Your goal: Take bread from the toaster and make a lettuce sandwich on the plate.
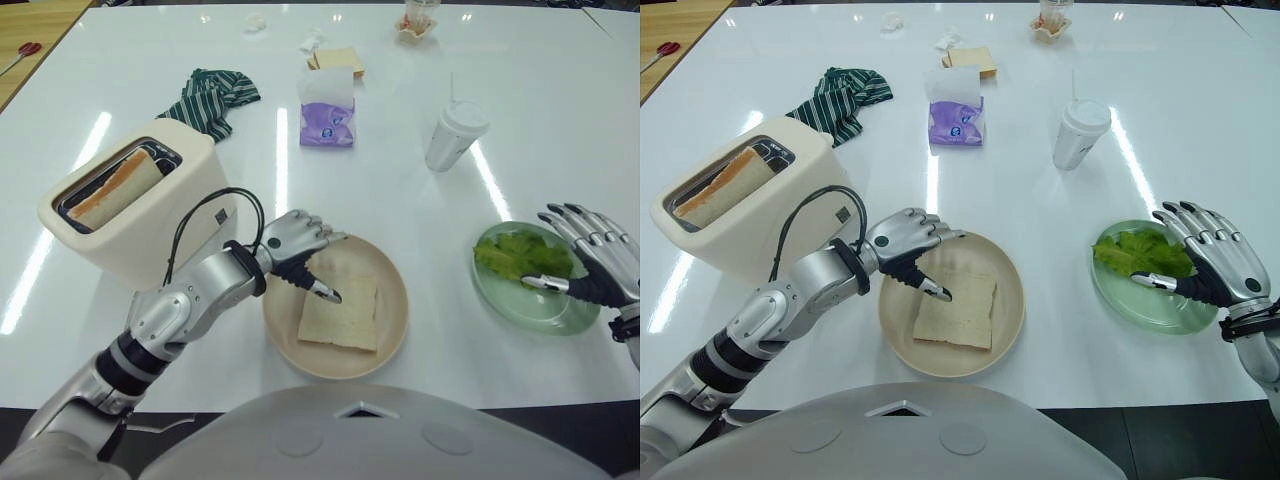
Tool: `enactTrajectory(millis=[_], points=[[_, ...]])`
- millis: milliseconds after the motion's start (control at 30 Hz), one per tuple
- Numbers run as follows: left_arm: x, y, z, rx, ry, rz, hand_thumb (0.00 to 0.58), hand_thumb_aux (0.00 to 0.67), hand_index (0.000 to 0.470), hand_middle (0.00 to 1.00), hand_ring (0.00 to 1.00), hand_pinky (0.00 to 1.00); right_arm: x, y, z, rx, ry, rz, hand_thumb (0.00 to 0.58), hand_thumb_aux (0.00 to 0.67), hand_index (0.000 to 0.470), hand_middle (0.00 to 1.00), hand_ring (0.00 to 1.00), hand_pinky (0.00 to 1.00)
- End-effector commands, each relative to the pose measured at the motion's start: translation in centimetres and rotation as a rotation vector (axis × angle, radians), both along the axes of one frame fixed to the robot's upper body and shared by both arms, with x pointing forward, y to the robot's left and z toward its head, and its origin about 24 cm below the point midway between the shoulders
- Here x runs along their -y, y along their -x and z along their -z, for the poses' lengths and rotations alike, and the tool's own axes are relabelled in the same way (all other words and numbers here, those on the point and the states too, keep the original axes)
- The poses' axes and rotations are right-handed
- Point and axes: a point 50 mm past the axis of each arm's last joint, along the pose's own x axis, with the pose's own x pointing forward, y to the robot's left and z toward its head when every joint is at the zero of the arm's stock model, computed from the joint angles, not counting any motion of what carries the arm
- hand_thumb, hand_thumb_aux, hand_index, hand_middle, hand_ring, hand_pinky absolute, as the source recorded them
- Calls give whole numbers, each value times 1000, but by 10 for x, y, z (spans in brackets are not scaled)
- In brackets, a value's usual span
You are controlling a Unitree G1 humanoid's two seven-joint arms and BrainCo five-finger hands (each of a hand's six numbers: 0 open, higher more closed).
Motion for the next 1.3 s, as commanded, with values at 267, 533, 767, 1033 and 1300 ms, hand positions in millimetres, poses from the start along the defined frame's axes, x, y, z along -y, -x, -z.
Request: enactTrajectory(millis=[267, 533, 767, 1033, 1300], points=[[-4, 9, -53, 235, 106, 36, 0, 0, 0, 0, 0, 0, 27, -6, 12, -54, 93, 7, 484, 397, 278, 0, 0, 0], [-31, 9, -103, 385, 159, -58, 0, 0, 0, 0, 0, 0, 23, -12, 22, -86, 92, -25, 496, 415, 291, 0, 0, 0], [-101, 18, -172, 509, 103, -321, 0, 0, 0, 0, 0, 0, 25, -6, 34, -143, 132, -23, 508, 434, 304, 0, 0, 0], [-193, 27, -142, 271, -146, -716, 0, 0, 0, 0, 0, 0, 37, 6, 50, -206, 194, 55, 543, 502, 352, 0, 0, 0], [-211, 32, -93, 12, -236, -832, 0, 0, 0, 0, 0, 0, 27, 0, 47, -152, 141, 24, 580, 670, 470, 0, 0, 0]])
